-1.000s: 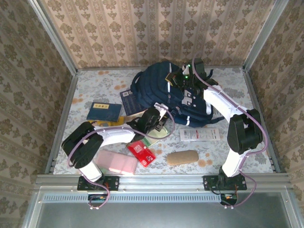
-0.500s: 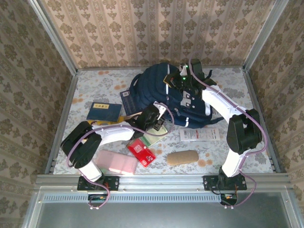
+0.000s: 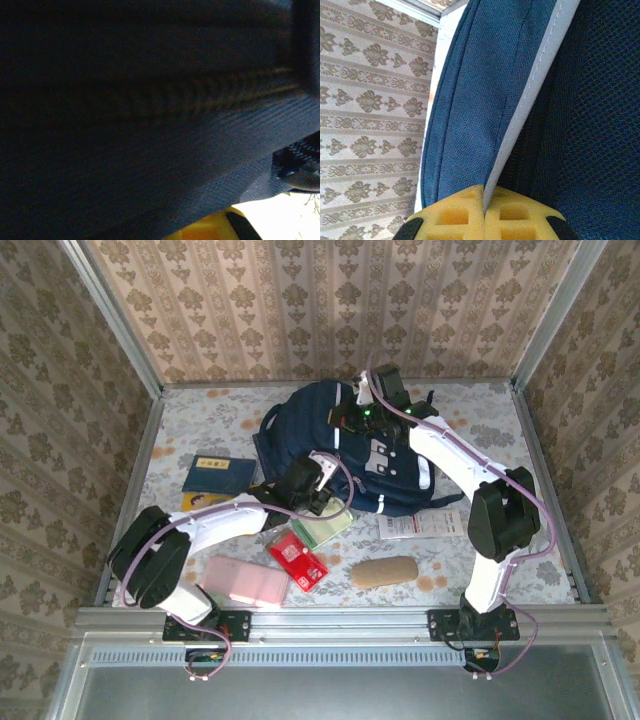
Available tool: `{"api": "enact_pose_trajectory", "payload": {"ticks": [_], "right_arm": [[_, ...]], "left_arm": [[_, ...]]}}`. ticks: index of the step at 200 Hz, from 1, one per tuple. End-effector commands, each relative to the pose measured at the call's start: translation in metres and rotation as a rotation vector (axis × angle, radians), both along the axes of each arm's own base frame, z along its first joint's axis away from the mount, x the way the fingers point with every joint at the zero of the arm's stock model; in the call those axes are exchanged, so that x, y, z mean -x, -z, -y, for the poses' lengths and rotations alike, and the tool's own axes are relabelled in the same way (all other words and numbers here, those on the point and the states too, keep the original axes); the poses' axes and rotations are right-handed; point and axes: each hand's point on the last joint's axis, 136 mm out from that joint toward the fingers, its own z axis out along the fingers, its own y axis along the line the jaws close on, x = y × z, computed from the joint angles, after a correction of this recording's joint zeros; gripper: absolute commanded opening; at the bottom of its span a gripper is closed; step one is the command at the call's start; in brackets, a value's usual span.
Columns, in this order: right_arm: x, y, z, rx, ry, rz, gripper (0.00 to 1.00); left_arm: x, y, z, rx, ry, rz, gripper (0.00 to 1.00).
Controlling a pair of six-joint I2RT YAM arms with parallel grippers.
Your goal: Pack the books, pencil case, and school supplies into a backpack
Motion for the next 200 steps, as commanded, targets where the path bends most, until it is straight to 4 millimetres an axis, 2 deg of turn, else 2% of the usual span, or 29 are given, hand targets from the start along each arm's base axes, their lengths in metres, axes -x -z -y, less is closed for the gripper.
{"api": "enact_pose_trajectory", "payload": {"ticks": [1, 56, 87, 120, 151, 170, 186, 200], "right_arm": [[0.0, -0.019, 0.001, 0.055, -0.044, 0.093, 0.0], [0.002, -0.012, 0.001, 0.105, -0.068, 0.109, 0.0], [0.002, -0.011, 0.002, 0.138, -0.078, 0.124, 0.0], [0.001, -0.002, 0.01, 0.237, -0.074, 0.15, 0.0], [-0.006, 0.023, 0.021, 0.379, -0.064, 0.143, 0.0], [-0.009, 0.032, 0.02, 0.404, -0.066, 0.139, 0.0], [-0.007, 0.033, 0.019, 0.429, -0.076, 0.129, 0.24], [-0.008, 0.025, 0.028, 0.485, -0.042, 0.143, 0.36]], "left_arm": [[0.001, -0.01, -0.018, 0.01, -0.048, -0.013, 0.0], [0.002, -0.002, -0.05, -0.018, -0.13, -0.062, 0.0], [-0.003, -0.009, -0.066, 0.0, -0.183, -0.071, 0.0], [-0.002, -0.023, -0.072, 0.033, -0.187, -0.075, 0.0], [0.001, -0.031, -0.075, 0.054, -0.163, -0.09, 0.0], [0.006, -0.031, -0.065, 0.097, -0.125, -0.149, 0.0], [0.012, -0.028, -0.052, 0.127, -0.085, -0.212, 0.0], [0.014, -0.033, -0.044, 0.179, -0.083, -0.226, 0.0]]}}
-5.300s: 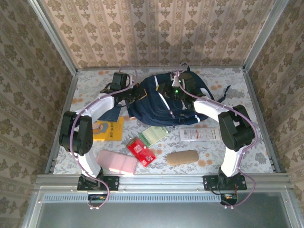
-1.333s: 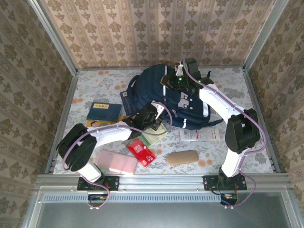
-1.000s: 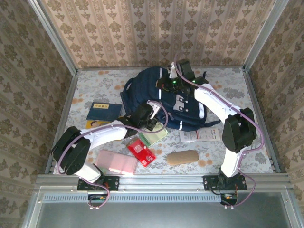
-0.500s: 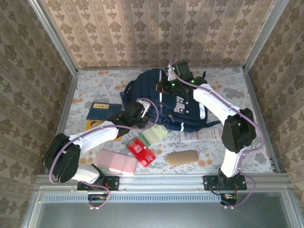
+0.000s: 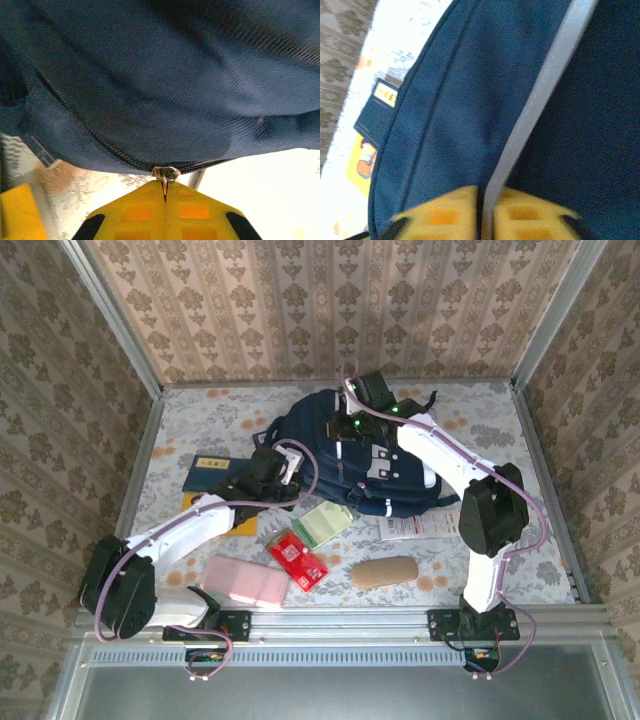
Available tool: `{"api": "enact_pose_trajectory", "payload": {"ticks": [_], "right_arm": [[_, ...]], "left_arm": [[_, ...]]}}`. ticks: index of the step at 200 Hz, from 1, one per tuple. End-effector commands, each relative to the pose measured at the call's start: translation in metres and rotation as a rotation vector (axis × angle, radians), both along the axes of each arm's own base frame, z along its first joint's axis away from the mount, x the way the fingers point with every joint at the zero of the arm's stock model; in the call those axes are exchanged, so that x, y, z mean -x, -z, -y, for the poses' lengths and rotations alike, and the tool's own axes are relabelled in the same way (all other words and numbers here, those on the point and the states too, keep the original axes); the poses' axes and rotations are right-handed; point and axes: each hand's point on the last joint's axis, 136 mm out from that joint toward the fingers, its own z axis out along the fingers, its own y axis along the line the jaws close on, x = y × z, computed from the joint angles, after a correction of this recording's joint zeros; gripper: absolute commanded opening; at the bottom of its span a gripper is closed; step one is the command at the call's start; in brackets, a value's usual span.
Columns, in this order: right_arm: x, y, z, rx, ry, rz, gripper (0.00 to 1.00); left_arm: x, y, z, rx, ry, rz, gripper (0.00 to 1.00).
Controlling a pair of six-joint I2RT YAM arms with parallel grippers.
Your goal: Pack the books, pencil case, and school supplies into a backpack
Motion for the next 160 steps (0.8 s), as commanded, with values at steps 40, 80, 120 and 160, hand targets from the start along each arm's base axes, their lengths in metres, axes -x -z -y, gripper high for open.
{"api": "enact_pose_trajectory", "payload": {"ticks": [40, 80, 120, 160], "right_arm": [[0.003, -0.06, 0.077, 0.266, 0.263, 0.216, 0.84], [0.041, -0.085, 0.105, 0.22, 0.346, 0.287, 1.0], [0.081, -0.072, 0.095, -0.028, 0.309, 0.2, 1.0], [0.092, -0.043, 0.123, -0.359, 0.367, 0.014, 0.75]], "left_arm": [[0.013, -0.043, 0.046, 0.25, 0.052, -0.047, 0.0], [0.027, -0.058, 0.08, 0.289, 0.133, -0.023, 0.0], [0.028, -0.06, 0.098, 0.38, 0.135, -0.081, 0.0], [0.032, -0.053, 0.116, 0.396, 0.144, -0.143, 0.0]]}}
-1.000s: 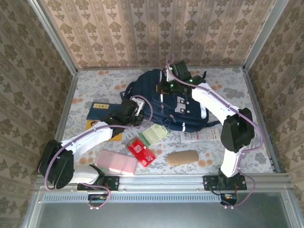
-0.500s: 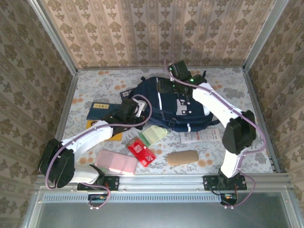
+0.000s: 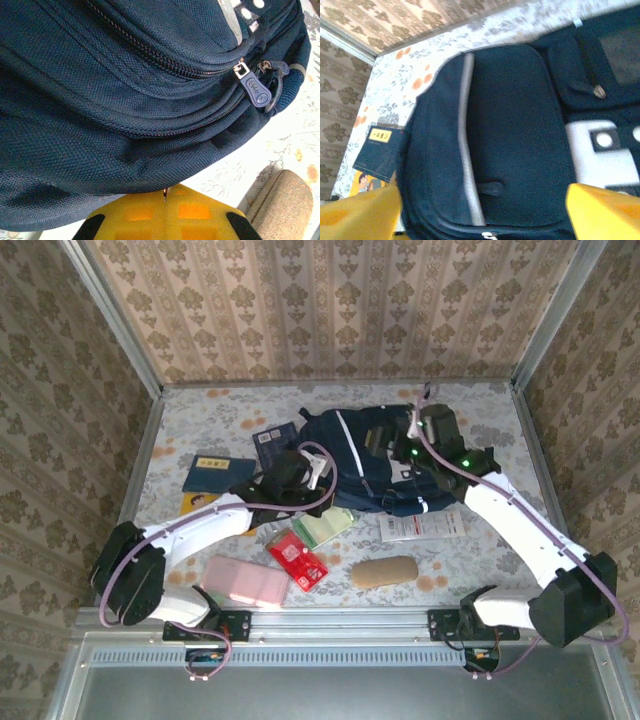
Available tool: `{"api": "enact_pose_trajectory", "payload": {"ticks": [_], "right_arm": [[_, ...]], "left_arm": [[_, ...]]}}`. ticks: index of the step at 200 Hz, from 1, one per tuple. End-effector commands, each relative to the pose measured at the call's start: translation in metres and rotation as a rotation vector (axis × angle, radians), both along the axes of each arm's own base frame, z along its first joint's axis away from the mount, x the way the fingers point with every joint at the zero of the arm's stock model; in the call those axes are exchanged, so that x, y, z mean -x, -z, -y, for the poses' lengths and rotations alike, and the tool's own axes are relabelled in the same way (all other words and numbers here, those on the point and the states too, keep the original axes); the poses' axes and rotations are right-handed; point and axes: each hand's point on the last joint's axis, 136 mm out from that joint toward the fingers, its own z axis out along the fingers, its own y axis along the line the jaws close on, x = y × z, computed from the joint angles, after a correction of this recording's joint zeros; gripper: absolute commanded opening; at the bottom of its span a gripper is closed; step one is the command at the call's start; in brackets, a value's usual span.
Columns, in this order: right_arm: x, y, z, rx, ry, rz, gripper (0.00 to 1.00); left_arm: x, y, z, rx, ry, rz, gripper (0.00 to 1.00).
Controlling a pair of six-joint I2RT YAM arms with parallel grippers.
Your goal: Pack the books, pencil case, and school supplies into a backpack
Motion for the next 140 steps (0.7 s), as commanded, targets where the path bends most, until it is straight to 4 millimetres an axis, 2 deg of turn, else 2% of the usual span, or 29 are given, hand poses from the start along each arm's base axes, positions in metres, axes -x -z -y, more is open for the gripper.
{"api": "enact_pose_trajectory", "payload": {"ticks": [1, 24, 44, 66, 74, 86, 106, 140], "right_arm": [[0.009, -0.007, -0.002, -0.235, -0.002, -0.056, 0.74], [0.03, 0.011, 0.001, -0.289, 0.05, -0.163, 0.65], [0.053, 0.038, 0.007, -0.383, 0.142, -0.254, 0.62], [0.078, 0.073, 0.008, -0.529, 0.249, -0.382, 0.66], [0.087, 0.088, 0.01, -0.553, 0.3, -0.424, 0.71], [0.094, 0.101, 0.011, -0.603, 0.355, -0.444, 0.72], [0.091, 0.11, 0.009, -0.716, 0.43, -0.409, 0.74], [0.07, 0.086, -0.005, -0.805, 0.366, -0.287, 0.75]], "left_arm": [[-0.011, -0.042, 0.031, 0.142, 0.014, 0.034, 0.0], [-0.009, -0.045, 0.044, 0.189, 0.024, 0.021, 0.0], [-0.009, -0.051, 0.053, 0.23, 0.025, 0.028, 0.0], [-0.01, -0.055, 0.057, 0.257, 0.028, 0.033, 0.0], [-0.01, -0.057, 0.058, 0.264, 0.03, 0.036, 0.0], [-0.01, -0.058, 0.059, 0.27, 0.034, 0.039, 0.0], [-0.006, -0.059, 0.063, 0.288, 0.05, 0.031, 0.0], [0.004, -0.059, 0.073, 0.295, 0.087, 0.024, 0.0]]}}
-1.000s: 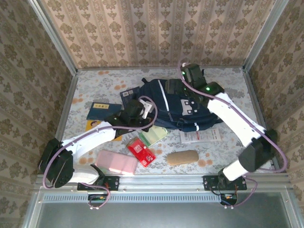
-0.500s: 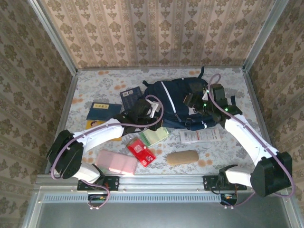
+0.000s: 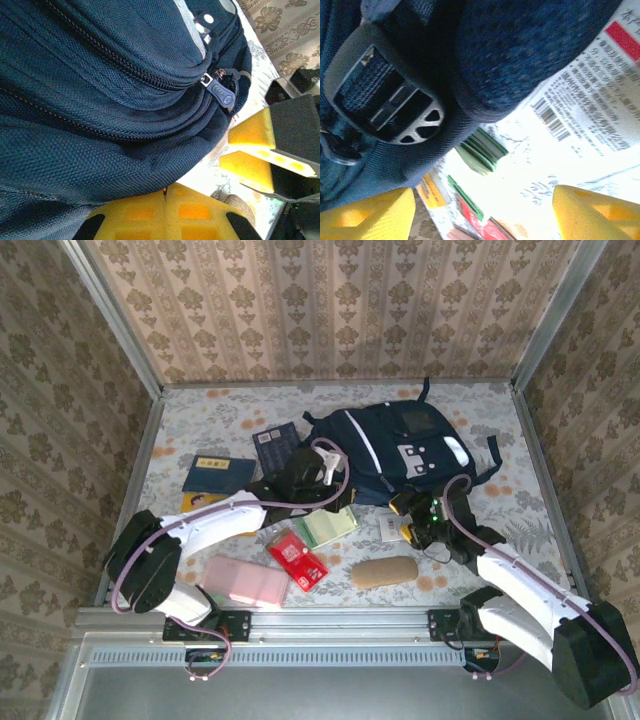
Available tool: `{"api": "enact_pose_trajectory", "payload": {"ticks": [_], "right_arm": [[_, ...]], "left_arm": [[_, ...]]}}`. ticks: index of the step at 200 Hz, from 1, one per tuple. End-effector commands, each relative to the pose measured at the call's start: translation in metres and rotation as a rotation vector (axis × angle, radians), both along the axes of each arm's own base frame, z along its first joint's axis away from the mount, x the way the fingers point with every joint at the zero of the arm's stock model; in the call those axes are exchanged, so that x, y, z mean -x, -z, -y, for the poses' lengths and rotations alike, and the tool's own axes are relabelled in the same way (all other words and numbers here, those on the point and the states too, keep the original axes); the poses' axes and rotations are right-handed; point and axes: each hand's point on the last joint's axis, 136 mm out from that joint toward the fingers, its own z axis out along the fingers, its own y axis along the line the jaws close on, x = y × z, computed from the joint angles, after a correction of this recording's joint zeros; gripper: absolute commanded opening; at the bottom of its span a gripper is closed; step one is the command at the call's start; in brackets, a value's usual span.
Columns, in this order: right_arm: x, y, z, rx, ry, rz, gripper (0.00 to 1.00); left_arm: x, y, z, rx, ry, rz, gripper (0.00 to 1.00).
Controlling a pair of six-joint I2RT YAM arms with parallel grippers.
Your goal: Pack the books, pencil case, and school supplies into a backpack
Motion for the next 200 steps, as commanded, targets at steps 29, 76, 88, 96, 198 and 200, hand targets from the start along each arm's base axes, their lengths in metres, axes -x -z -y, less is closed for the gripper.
{"api": "enact_pose_trajectory", "payload": {"ticks": [29, 76, 88, 96, 198, 200], "right_arm": [[-0.04, -0.059, -0.013, -0.171, 0.122, 0.224, 0.72], [-0.052, -0.061, -0.012, -0.138, 0.131, 0.267, 0.51], [-0.055, -0.058, -0.013, -0.135, 0.133, 0.264, 0.44], [-0.056, -0.056, -0.014, -0.131, 0.132, 0.264, 0.39], [-0.053, -0.05, 0.029, 0.081, 0.104, 0.224, 0.0], [-0.052, -0.049, 0.028, 0.079, 0.102, 0.22, 0.0]], "left_arm": [[0.007, -0.039, 0.03, 0.132, 0.073, 0.062, 0.0], [0.015, -0.045, 0.038, 0.148, 0.109, 0.071, 0.0], [0.017, -0.046, 0.039, 0.142, 0.113, 0.075, 0.0], [0.017, -0.046, 0.039, 0.141, 0.115, 0.076, 0.0], [0.004, -0.016, 0.003, -0.045, 0.067, 0.088, 0.0], [0.004, -0.015, 0.003, -0.047, 0.067, 0.086, 0.0]]}}
